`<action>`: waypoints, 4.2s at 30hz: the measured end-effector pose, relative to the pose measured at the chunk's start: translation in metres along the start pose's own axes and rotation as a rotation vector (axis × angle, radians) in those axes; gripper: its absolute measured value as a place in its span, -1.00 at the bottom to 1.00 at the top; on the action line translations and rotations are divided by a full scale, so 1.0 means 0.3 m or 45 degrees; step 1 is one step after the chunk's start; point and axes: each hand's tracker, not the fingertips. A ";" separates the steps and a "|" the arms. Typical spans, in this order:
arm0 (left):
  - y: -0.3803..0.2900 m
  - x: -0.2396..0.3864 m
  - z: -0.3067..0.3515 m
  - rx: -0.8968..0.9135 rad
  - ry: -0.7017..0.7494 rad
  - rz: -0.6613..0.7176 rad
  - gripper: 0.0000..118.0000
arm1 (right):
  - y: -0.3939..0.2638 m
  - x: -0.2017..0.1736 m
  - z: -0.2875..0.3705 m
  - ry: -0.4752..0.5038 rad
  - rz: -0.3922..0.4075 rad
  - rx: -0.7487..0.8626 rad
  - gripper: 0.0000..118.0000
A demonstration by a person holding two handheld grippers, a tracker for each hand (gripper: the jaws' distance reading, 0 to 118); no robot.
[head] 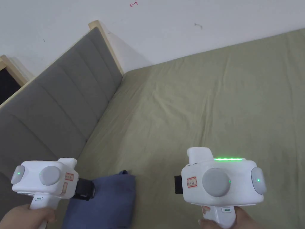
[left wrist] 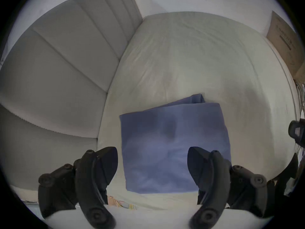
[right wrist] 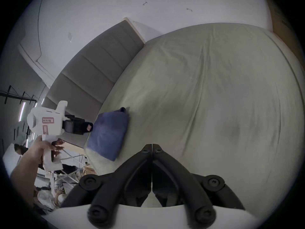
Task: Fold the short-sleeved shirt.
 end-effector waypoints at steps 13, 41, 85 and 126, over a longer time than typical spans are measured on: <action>-0.068 0.512 0.232 0.266 -0.151 -0.129 -1.00 | -0.050 0.119 0.225 -0.005 0.146 0.049 -1.00; -0.312 1.440 1.085 1.585 -0.319 0.163 0.83 | -0.102 0.553 1.380 -0.744 0.337 1.214 0.96; -0.307 1.368 1.042 1.521 -0.394 0.137 1.00 | -0.125 0.575 1.363 -0.749 0.348 1.228 1.00; -0.300 1.409 1.035 1.426 -0.401 0.156 1.00 | -0.138 0.574 1.339 -0.715 0.292 1.184 1.00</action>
